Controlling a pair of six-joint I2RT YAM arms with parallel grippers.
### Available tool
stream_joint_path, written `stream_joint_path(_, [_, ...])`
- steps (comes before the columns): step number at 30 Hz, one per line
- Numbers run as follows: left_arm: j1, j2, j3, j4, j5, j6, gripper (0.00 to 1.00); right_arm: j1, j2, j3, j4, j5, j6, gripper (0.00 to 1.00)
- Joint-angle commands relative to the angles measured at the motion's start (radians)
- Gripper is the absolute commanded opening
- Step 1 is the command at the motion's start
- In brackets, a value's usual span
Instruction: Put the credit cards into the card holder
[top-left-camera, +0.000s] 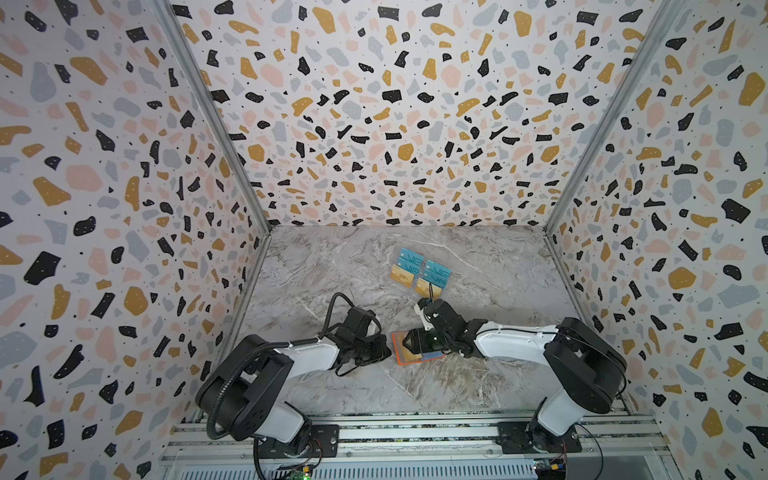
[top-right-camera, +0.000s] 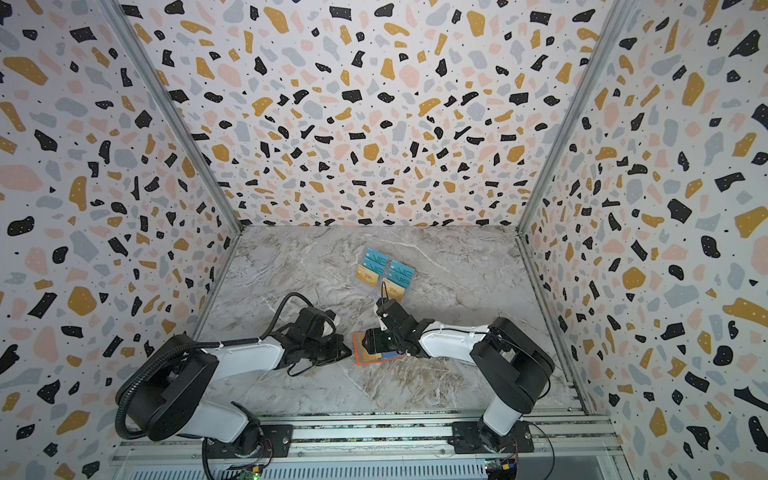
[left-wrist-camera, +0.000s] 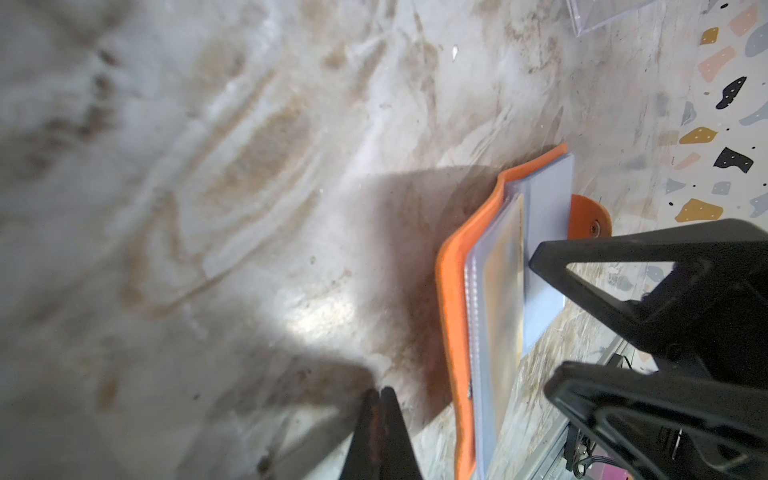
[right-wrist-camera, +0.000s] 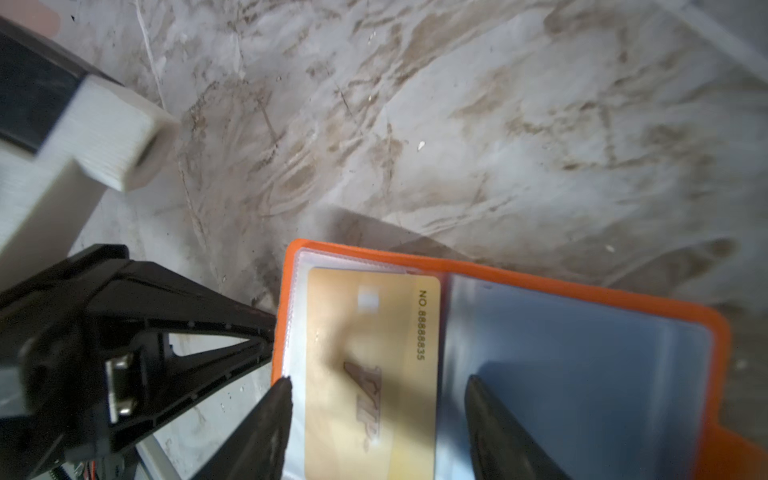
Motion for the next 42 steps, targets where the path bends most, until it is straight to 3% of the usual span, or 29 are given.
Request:
stream_joint_path(1, [-0.004,-0.044,0.016,-0.026,-0.031,0.0,0.0,-0.001,0.013,0.008,0.005,-0.05,-0.011,0.66])
stream_joint_path(12, [-0.004,-0.017,0.043,-0.042,-0.015,0.019,0.0,-0.002,0.059,0.035,0.005,-0.137,-0.004,0.63])
stream_joint_path(22, [-0.005,0.009,0.021,-0.024,-0.009,0.021,0.0,0.01,0.063,0.025,0.071,-0.202,0.088,0.59])
stream_joint_path(29, [0.031,-0.092,0.011,-0.215,-0.106,0.094,0.0,0.01,0.068,-0.001,0.101,-0.197,0.111,0.59])
stream_joint_path(35, [0.055,-0.212,0.017,-0.32,-0.123,0.088,0.16,0.002,0.064,-0.02,0.101,-0.19,0.103,0.59])
stream_joint_path(42, [-0.011,-0.163,0.042,-0.258,-0.104,0.023,0.18,0.001,0.068,-0.014,0.092,-0.189,0.091,0.59])
